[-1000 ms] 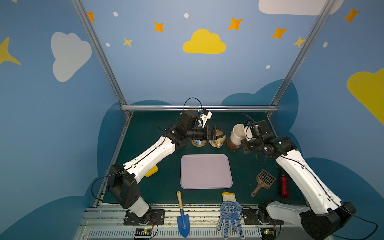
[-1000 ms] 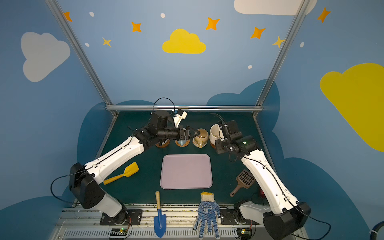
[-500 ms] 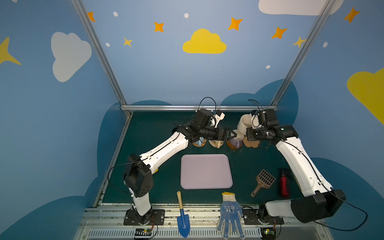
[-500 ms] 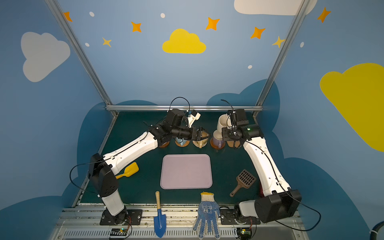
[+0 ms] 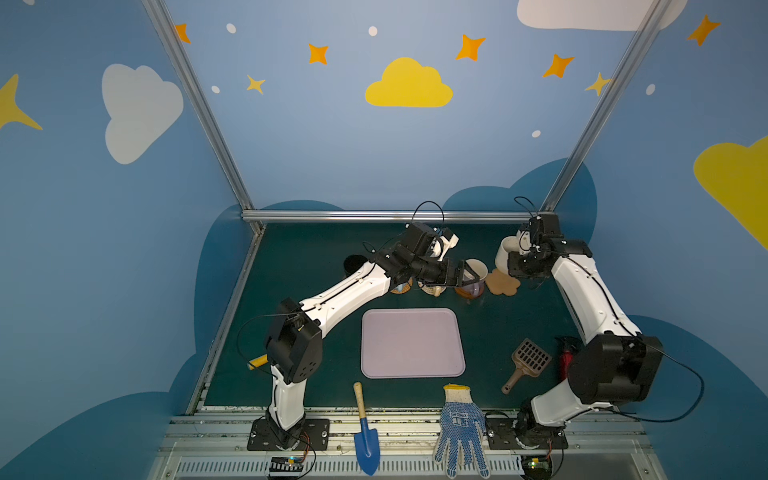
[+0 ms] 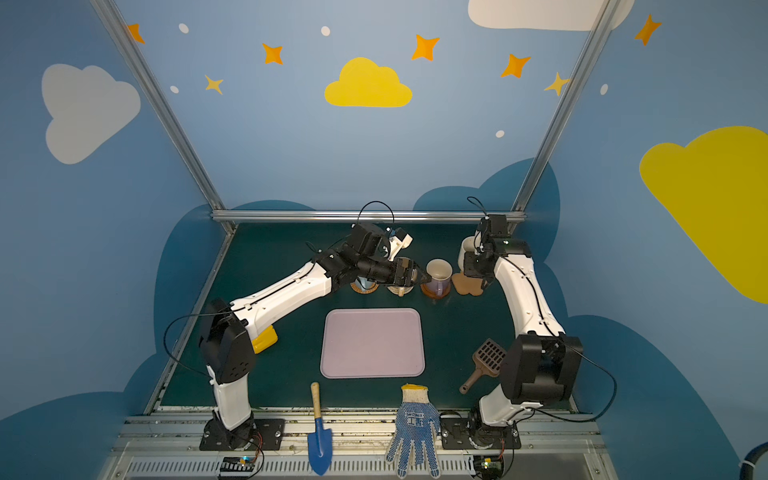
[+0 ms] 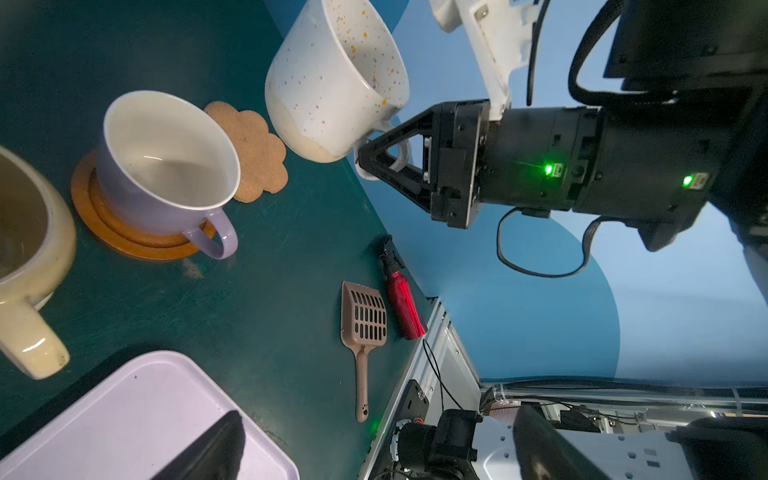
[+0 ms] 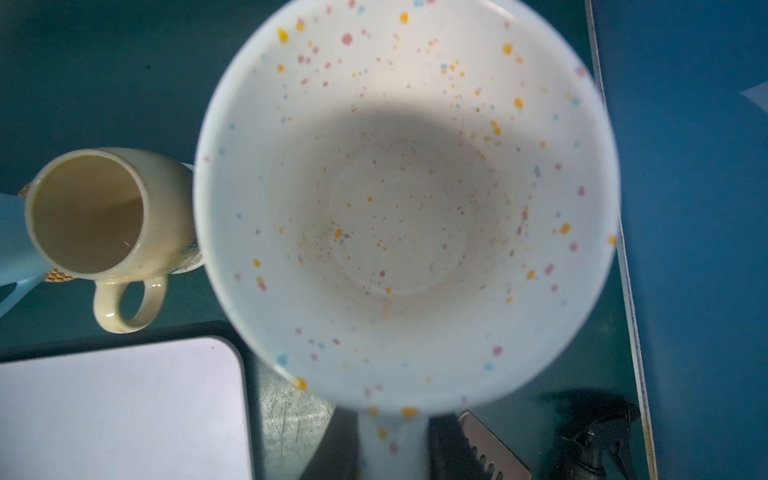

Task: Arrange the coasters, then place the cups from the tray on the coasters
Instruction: 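Lift the white speckled mug with right gripper toward the cork flower coaster, then lower the white speckled mug onto the cork flower coaster with right gripper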

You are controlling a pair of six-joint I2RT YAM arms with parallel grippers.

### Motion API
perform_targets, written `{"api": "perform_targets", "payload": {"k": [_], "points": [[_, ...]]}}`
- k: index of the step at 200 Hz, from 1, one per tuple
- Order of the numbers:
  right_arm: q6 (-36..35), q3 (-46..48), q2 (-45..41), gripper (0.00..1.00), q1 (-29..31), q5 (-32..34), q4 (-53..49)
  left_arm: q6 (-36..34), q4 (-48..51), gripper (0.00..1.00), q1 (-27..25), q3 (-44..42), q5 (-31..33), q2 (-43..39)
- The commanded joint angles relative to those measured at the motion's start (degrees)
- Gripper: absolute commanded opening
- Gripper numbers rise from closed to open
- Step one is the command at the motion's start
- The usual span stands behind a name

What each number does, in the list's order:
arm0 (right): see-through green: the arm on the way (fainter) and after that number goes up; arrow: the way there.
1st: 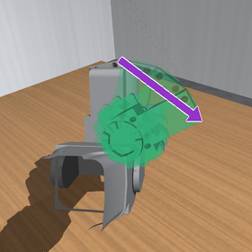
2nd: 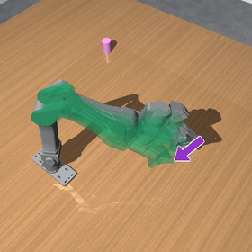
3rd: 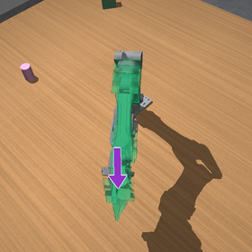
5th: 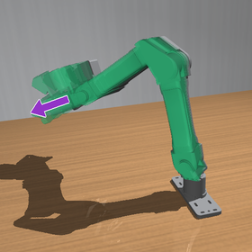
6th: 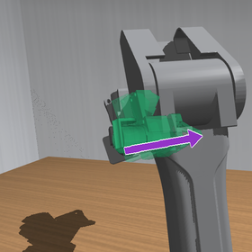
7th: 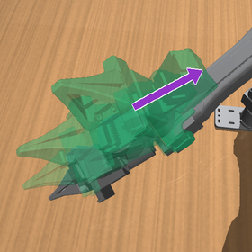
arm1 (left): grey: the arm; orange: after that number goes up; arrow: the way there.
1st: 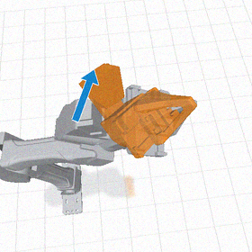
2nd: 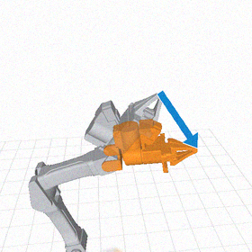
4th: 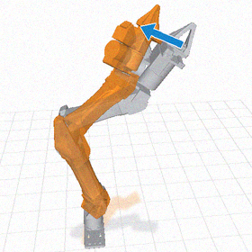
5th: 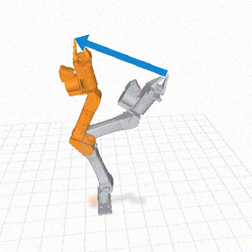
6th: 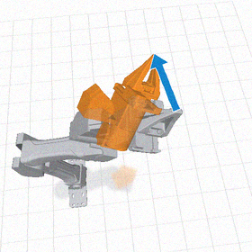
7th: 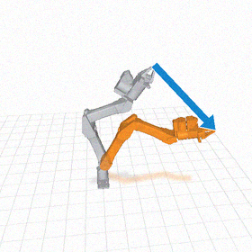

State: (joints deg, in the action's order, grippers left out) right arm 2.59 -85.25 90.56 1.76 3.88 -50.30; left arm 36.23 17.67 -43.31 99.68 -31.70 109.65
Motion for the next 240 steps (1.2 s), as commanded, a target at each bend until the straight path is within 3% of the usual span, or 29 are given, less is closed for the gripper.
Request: {"api": "perform_targets", "payload": {"k": [1, 74, 146, 188, 240], "points": [[-1.88, -0.24, -0.79, 0.00, -0.87, 0.23, 7.94, -0.96, 1.34, 1.00, -0.13, 1.99, -0.37, 0.91], [-2.52, 0.81, 4.78, 0.00, -1.91, 1.71, 11.02, -1.84, 2.38, 1.00, -0.62, 3.06, 0.76, 1.93], [-4.65, 4.62, 8.41, 0.00, -3.25, 1.01, 17.11, 2.38, -4.49, 1.00, -0.98, 1.30, 1.80, 3.61], [-4.96, 7.23, 9.59, 0.00, -3.31, 0.95, 20.96, 2.13, -7.36, 1.00, -1.16, -1.08, 7.70, 3.89], [-6.43, 8.94, 10.86, 0.00, -3.35, 1.58, 23.53, 2.63, -7.72, 1.00, -1.47, 0.18, 7.94, 5.50]]}}
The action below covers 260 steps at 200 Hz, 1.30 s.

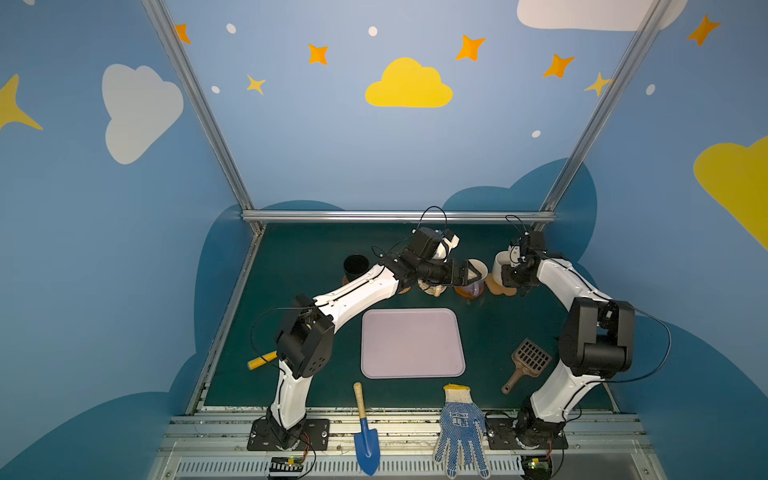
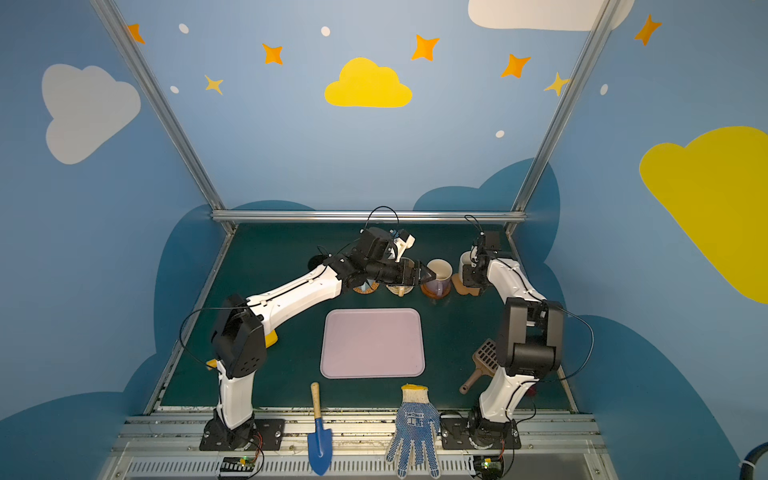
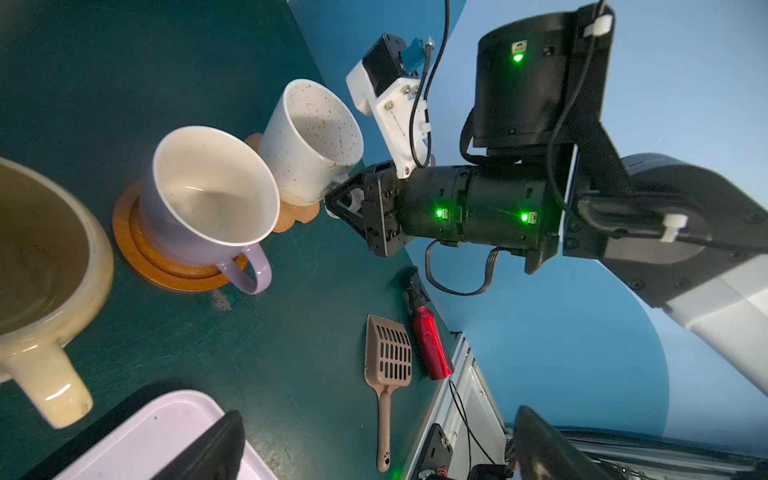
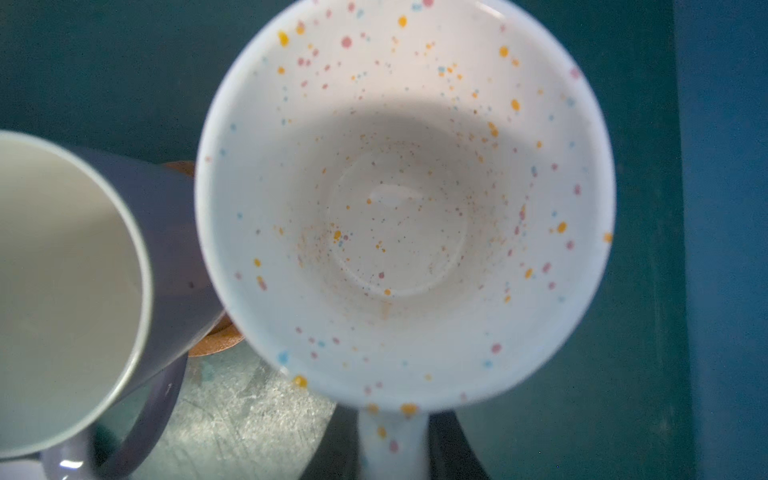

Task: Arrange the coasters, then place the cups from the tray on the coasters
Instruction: 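Lower the white speckled mug onto the cork flower coaster with right gripper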

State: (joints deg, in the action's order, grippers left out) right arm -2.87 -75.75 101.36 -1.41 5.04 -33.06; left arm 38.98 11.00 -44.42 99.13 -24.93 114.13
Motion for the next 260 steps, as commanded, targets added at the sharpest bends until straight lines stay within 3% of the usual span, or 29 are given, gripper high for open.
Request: {"api": "perform_targets", "payload": {"k": [1, 118, 260], "points": [[-0.93, -0.55, 0.06, 0.00, -0.17, 0.37, 6.31, -0.17, -1.02, 1.00, -0.33, 0.76, 1.23, 1.02], [-0.76, 1.68, 0.68, 0.00, -0.36, 0.84, 7.34, 2.15, -2.48, 1.00, -0.57, 0.28, 4.26, 1.50], [0.15, 1.61, 2.75, 0.02, -0.70, 0.73, 2.38, 3.63, -8.57, 1.00, -0.55, -4.10, 2.84, -0.45]]}}
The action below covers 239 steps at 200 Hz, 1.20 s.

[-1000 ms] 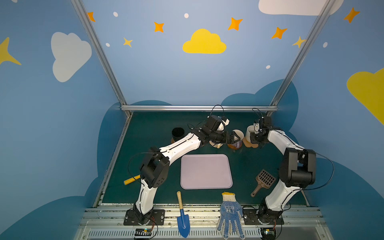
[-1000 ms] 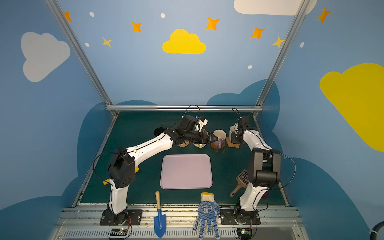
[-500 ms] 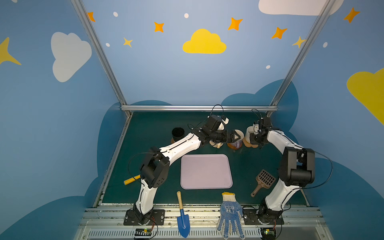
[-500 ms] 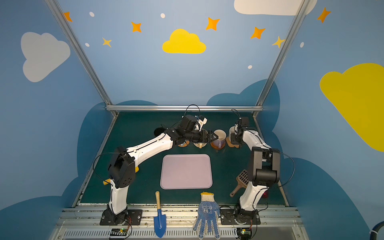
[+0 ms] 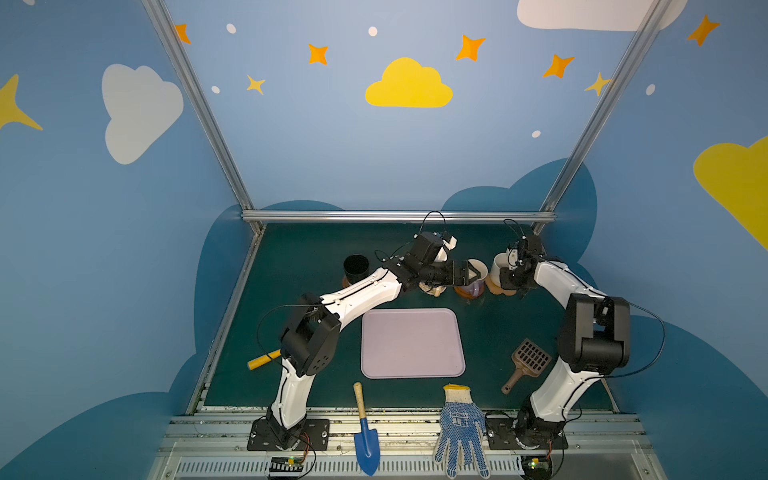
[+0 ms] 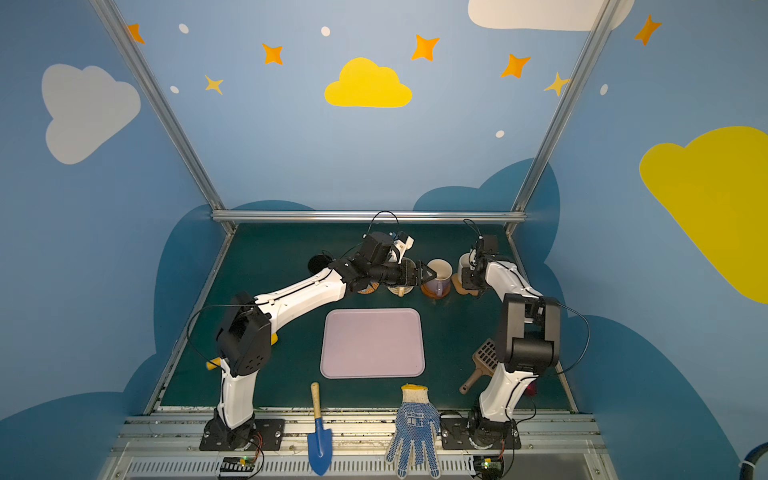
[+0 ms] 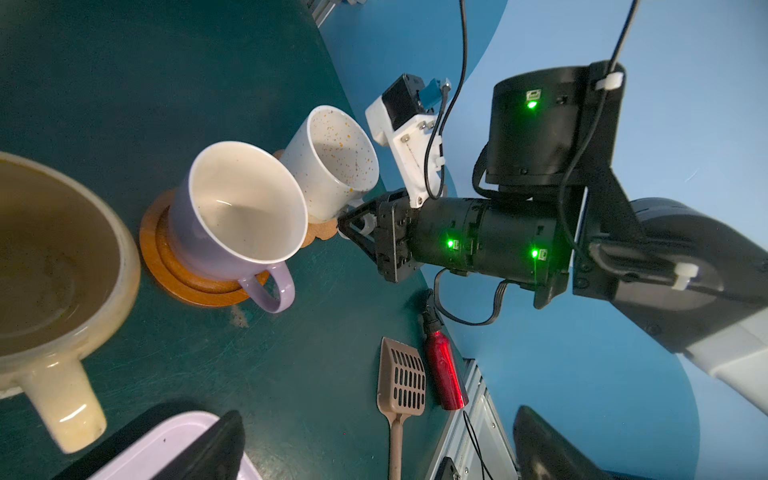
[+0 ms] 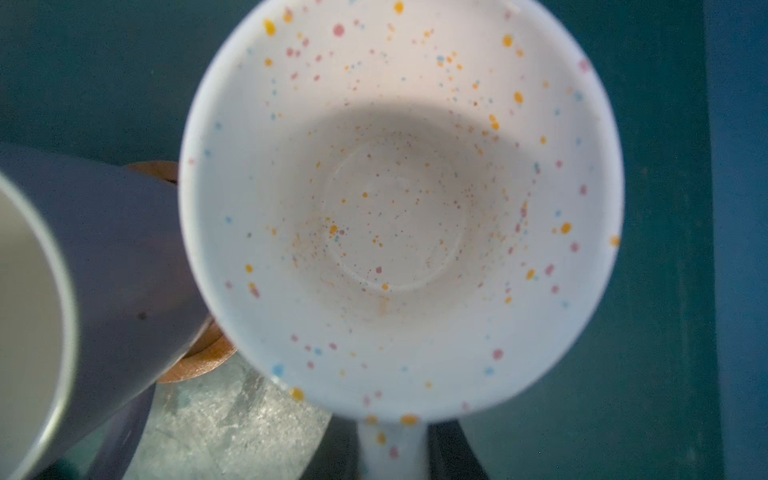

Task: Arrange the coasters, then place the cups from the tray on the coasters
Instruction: 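Lower the white speckled mug onto the cork flower coaster with right gripper, then open right gripper and raise it off the white speckled mug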

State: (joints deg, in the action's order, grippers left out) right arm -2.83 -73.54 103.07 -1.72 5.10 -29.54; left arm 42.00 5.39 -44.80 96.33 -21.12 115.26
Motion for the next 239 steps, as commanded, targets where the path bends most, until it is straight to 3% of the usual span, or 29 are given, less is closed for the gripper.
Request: {"api": "perform_targets", "payload": {"k": [1, 41, 209, 239], "points": [[0.11, -0.62, 1.07, 0.02, -0.44, 0.64, -1.18, 0.67, -2.98, 1.00, -0.19, -1.32, -0.99, -1.61], [0.08, -0.78, 1.22, 0.09, -0.40, -0.25, -2.07, -1.93, -1.27, 1.00, -0.78, -1.30, 2.21, -2.62], [-0.52, -1.66, 1.83, 0.34, -0.14, 0.20, -3.77, -1.83, -1.23, 1.00, -0.82, -1.31, 2.07, -2.68], [-0.51, 0.67, -0.91, 0.48, 1.17, 3.64, -0.90, -2.67, -0.16, 1.00, -0.90, -1.43, 3.26, -3.26]]}}
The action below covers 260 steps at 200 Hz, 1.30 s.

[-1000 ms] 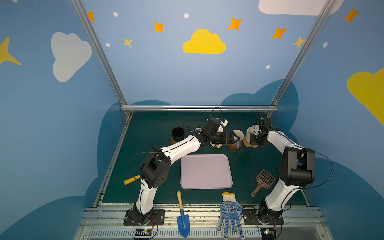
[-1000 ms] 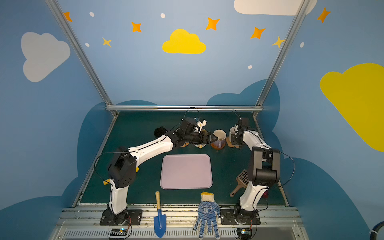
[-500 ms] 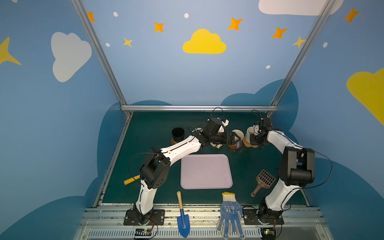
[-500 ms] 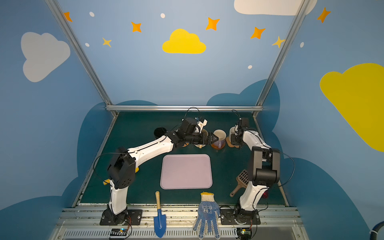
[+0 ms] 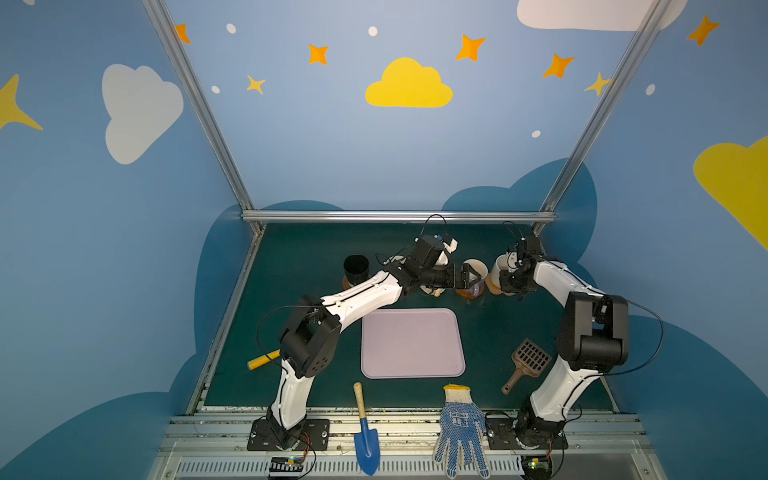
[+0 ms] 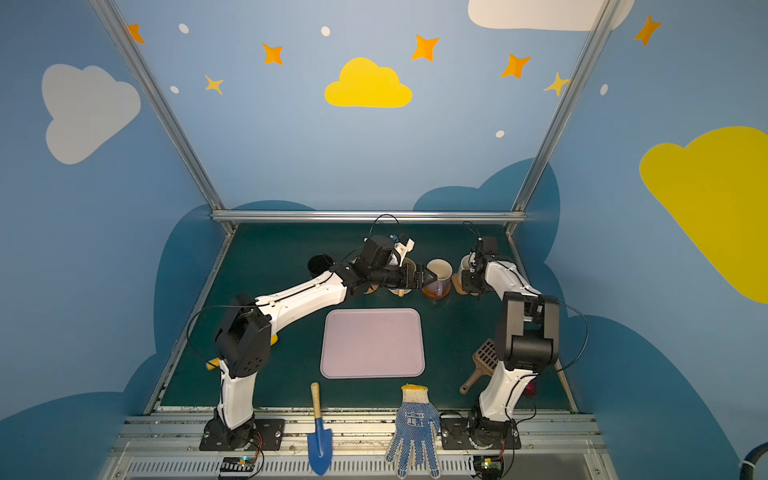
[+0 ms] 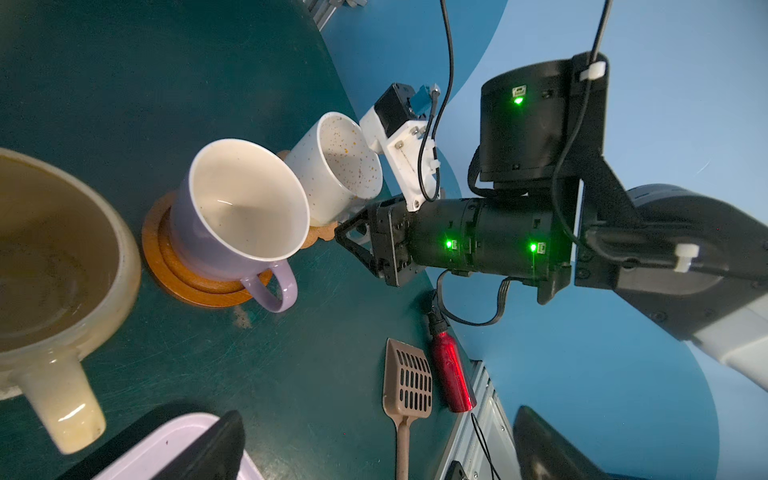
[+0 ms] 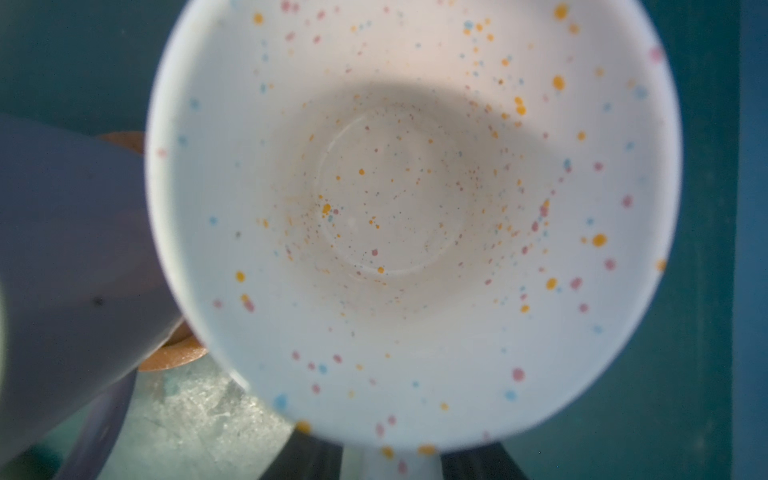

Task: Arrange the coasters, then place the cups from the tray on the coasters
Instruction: 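Open right gripper and raise it off the white speckled mug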

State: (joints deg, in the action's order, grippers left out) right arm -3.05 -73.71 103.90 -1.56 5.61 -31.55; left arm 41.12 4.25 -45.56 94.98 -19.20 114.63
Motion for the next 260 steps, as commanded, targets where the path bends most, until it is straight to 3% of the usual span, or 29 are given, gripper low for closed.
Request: {"api": "perform_targets", "payload": {"k": [1, 12, 17, 57, 103, 140, 169, 189, 223, 240, 260], "points": [[-0.29, 1.03, -1.93, 0.49, 1.07, 3.34, 1.39, -1.95, 1.18, 1.00, -0.14, -0.02, 1.48, -2.64], [-0.45, 3.49, -4.23, 0.78, 1.75, 5.22, 4.46, -4.66, 4.37, 1.00, -0.77, 0.67, 4.98, -3.48], [-0.38, 4.29, -5.17, 0.81, 2.03, 5.72, 5.55, -6.31, 5.55, 1.00, -1.15, 0.98, 7.04, -3.90], [0.44, 6.68, -11.49, 0.82, 4.34, 8.46, 7.52, -11.12, 7.44, 1.00, -1.61, -0.47, 12.80, -7.49], [3.70, 11.53, -24.55, 0.82, 4.98, 4.40, 11.02, -20.73, 9.16, 1.00, -1.92, -5.19, 27.66, -15.09], [12.06, 17.34, -35.05, 0.88, 5.33, -1.55, 15.88, -29.13, 0.78, 1.00, 0.24, -18.40, 32.15, -23.57], [12.90, 22.87, -41.28, 0.88, 6.90, -4.49, 18.81, -33.42, -1.49, 1.00, 1.72, -27.51, 41.53, -29.14], [12.78, 25.74, -44.00, 0.88, 7.43, -5.85, 19.07, -35.80, -4.48, 1.00, 3.81, -34.54, 42.67, -33.77], [17.94, 34.11, -47.18, 0.88, 8.24, -4.73, 27.28, -38.69, -6.06, 1.00, 8.81, -43.84, 42.07, -40.59], [15.03, 40.30, -47.74, 0.88, 8.97, -3.69, 35.05, -43.21, -8.64, 1.00, 10.25, -48.84, 45.48, -42.98], [11.15, 42.21, -46.18, 0.88, 9.74, 2.36, 37.09, -48.30, -14.89, 1.00, 12.32, -55.39, 48.01, -45.41]]}}
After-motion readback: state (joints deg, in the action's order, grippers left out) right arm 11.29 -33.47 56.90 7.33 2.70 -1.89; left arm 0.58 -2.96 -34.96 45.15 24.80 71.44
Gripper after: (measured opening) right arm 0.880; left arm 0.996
